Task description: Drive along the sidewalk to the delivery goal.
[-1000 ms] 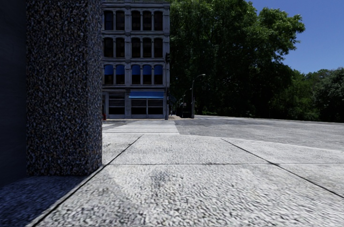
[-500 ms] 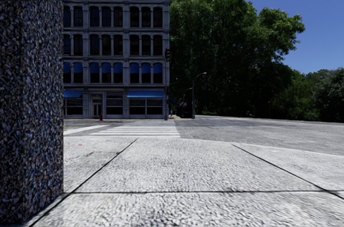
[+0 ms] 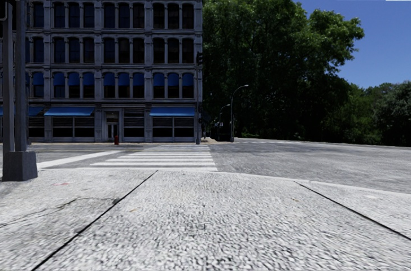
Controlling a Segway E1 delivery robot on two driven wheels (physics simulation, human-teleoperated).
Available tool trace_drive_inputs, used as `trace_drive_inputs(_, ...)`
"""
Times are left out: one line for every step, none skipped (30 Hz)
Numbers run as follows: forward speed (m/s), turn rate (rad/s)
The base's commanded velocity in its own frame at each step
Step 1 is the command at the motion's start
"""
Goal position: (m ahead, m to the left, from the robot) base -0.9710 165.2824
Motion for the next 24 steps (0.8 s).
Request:
trace_drive_inputs(2.0,0.0)
trace_drive_inputs(2.0,0.0)
trace_drive_inputs(2.0,0.0)
trace_drive_inputs(2.0,0.0)
trace_drive_inputs(2.0,0.0)
trace_drive_inputs(2.0,0.11)
trace_drive_inputs(2.0,0.25)
trace_drive_inputs(2.0,0.35)
trace_drive_inputs(2.0,0.48)
trace_drive_inputs(2.0,0.48)
trace_drive_inputs(2.0,0.63)
trace_drive_inputs(2.0,0.75)
trace_drive_inputs(2.0,0.84)
trace_drive_inputs(2.0,0.95)
trace_drive_inputs(2.0,0.99)
trace_drive_inputs(2.0,1.01)
trace_drive_inputs(2.0,1.05)
trace_drive_inputs(2.0,1.07)
trace_drive_inputs(2.0,1.07)
trace_drive_inputs(2.0,1.14)
trace_drive_inputs(2.0,1.16)
trace_drive_inputs(2.0,1.16)
trace_drive_inputs(2.0,1.17)
trace_drive_inputs(2.0,1.17)
